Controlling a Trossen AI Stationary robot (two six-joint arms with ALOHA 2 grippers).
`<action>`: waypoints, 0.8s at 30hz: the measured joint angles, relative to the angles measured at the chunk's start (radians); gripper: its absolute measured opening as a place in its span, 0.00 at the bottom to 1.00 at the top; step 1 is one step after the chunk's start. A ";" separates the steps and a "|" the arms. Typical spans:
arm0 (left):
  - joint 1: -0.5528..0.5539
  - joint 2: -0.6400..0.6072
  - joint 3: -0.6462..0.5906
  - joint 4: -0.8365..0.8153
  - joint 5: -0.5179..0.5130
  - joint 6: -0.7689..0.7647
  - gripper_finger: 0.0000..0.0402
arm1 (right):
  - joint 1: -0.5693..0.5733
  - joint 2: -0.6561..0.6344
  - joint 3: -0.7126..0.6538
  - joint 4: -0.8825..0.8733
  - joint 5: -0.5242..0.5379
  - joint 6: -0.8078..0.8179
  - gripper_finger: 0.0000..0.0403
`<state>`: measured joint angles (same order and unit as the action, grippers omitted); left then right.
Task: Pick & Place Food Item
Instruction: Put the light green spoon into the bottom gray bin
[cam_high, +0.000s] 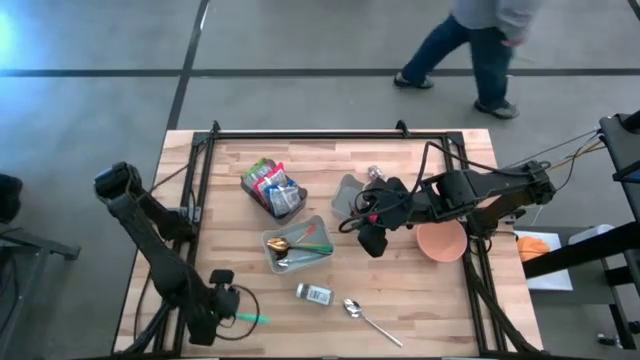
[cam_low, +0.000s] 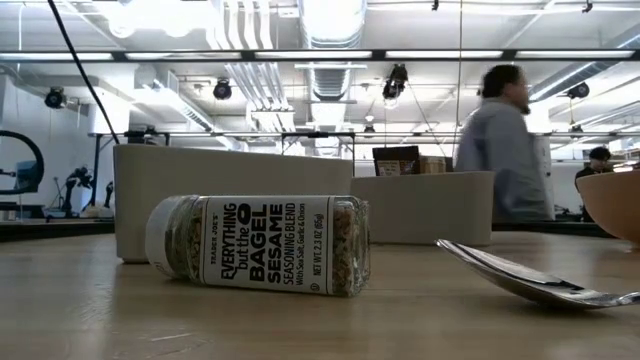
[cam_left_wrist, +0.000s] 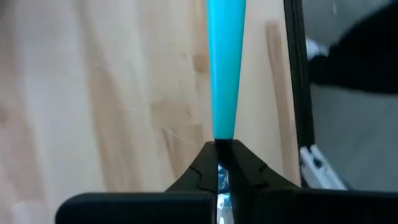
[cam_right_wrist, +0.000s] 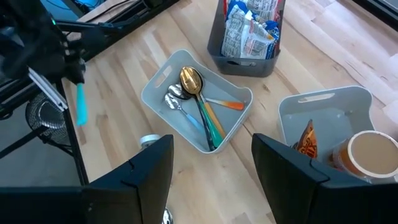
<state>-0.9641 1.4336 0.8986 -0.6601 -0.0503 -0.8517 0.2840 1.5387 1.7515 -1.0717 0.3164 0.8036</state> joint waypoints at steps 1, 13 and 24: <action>0.011 -0.019 0.013 -0.021 -0.017 -0.021 0.02 | 0.000 0.000 -0.001 0.000 0.000 -0.001 0.53; 0.401 -0.147 0.322 -0.434 -0.080 0.057 0.02 | 0.002 0.000 -0.068 0.011 0.027 0.034 0.53; 0.869 -0.062 0.392 -0.431 0.086 0.703 0.02 | 0.011 -0.004 -0.140 0.040 0.022 0.142 0.53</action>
<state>-0.0946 1.3719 1.2902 -1.0910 0.0357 -0.1484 0.2951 1.5343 1.6113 -1.0318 0.3383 0.9453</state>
